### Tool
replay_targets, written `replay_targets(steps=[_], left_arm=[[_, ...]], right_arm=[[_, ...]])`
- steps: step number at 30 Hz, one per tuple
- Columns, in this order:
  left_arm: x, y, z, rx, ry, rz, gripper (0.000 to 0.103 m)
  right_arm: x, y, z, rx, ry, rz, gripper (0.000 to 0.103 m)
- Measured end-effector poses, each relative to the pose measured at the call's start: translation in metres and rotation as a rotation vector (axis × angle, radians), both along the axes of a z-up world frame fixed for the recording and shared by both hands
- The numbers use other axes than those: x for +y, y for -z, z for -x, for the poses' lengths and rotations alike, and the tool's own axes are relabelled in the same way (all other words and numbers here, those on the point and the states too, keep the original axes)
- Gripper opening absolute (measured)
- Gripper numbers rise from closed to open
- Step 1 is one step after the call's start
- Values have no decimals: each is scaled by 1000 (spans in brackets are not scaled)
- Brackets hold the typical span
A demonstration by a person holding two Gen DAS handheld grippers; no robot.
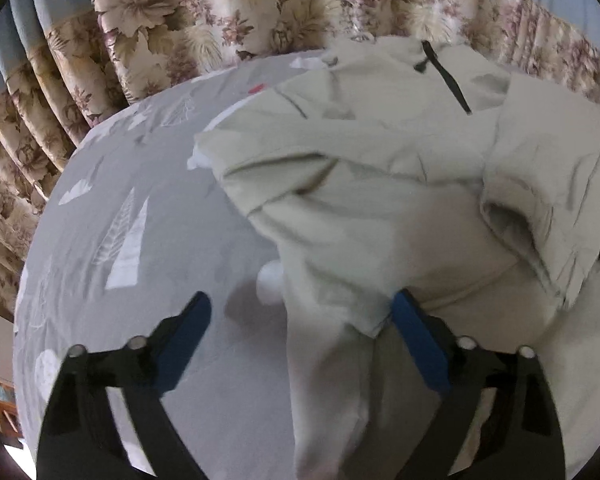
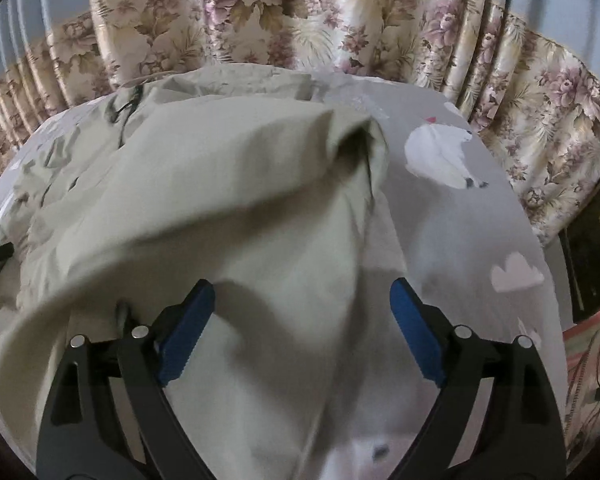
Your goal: Fold large clothes
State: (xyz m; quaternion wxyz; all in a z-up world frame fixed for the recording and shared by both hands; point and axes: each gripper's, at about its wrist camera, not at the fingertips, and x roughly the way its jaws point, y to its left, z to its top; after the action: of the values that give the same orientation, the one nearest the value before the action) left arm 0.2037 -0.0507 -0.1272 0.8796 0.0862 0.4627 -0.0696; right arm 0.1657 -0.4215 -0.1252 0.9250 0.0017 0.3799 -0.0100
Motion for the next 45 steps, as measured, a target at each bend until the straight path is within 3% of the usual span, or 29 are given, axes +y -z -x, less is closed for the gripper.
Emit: replay_targets(steps=[1, 3, 4, 5, 7, 9, 11, 14, 15, 17, 18, 19, 21, 23, 25, 27, 32, 35, 39, 45], left_arm=[[3, -1, -7, 8, -3, 48, 67], [3, -4, -17, 18, -2, 97, 36], [1, -4, -21, 16, -2, 99, 32], [-3, -5, -24, 3, 2, 85, 22], [-8, -8, -27, -21, 6, 68, 16], [0, -15, -38, -41, -25, 103, 14], [10, -27, -48, -69, -57, 127, 14], [16, -48, -56, -148, -91, 84, 14], [22, -48, -62, -141, -114, 98, 14], [27, -38, -71, -136, -147, 76, 14], [26, -30, -75, -130, -144, 48, 15], [26, -23, -76, -127, -139, 35, 16], [25, -16, -69, -114, -111, 15, 18], [26, -23, -49, -134, -80, 12, 27], [37, -40, -16, -173, -88, 18, 66], [46, -59, 30, -214, -92, 32, 74], [50, -69, 126, -228, -134, 7, 77], [48, -61, 164, -221, -182, -10, 77], [46, -51, 199, -193, -251, 70, 79], [26, -37, 215, -146, -228, 104, 88]], right_arm=[[1, 0, -8, 0, 0, -8, 89], [0, 2, -22, 6, 0, -38, 88], [-1, 3, -30, 13, 2, -63, 79], [-3, 3, -35, 13, -5, -93, 68], [-4, 1, -42, 8, -4, -119, 10], [4, -6, -48, -15, -6, -88, 4], [12, -21, -50, -71, -4, -48, 3], [18, -46, -46, -177, 4, 13, 3], [21, -48, -49, -186, 13, 52, 4], [19, -31, -70, -105, 53, 111, 10], [15, -16, -81, -33, 72, 139, 38], [11, -8, -82, -4, 90, 158, 52], [1, -4, -67, -4, 90, 117, 56], [-12, -9, -31, -16, 54, 32, 66], [-24, -14, 13, -28, 25, -58, 71], [-24, -12, 64, -23, -6, -65, 71], [-2, 10, 152, -14, -10, -69, 70], [12, 24, 177, -7, 4, -60, 66], [27, 42, 191, 11, 5, -53, 62], [43, 55, 190, 39, -44, -74, 27]])
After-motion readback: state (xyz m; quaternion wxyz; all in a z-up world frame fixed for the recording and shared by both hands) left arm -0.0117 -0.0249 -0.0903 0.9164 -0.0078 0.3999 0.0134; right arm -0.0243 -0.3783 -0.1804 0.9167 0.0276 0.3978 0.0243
